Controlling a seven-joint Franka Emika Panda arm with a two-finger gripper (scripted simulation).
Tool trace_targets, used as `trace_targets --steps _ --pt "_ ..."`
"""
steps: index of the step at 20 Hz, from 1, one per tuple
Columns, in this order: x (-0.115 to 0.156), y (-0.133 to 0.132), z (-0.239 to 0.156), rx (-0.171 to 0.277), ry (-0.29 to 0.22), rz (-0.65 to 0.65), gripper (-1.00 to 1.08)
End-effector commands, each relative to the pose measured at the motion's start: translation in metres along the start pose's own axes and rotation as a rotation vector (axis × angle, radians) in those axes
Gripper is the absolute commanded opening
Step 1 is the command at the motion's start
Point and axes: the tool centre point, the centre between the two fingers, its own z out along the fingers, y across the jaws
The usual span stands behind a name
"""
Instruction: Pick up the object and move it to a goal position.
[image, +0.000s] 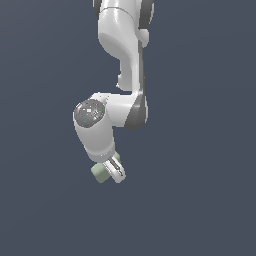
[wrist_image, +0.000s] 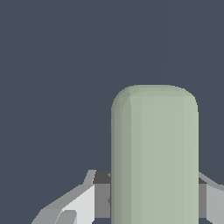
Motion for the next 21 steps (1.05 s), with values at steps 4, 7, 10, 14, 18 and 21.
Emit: trace_targets --steps 4,7,10,14,18,21 --pt "0.024 -0.007 -0.003 0.000 0.000 0.000 -1.00" --pt "0.034 -0.010 -0.004 0.000 0.000 0.000 -1.00" --pt "0.041 -0.012 -0.005 0.000 0.000 0.000 -1.00" --pt "0.048 -0.014 -0.005 0.000 0.000 0.000 -1.00" --pt "0.051 -0.015 -0.006 0.000 0.000 0.000 -1.00" --pt "0.052 -0.015 -0.006 0.000 0.000 0.000 -1.00"
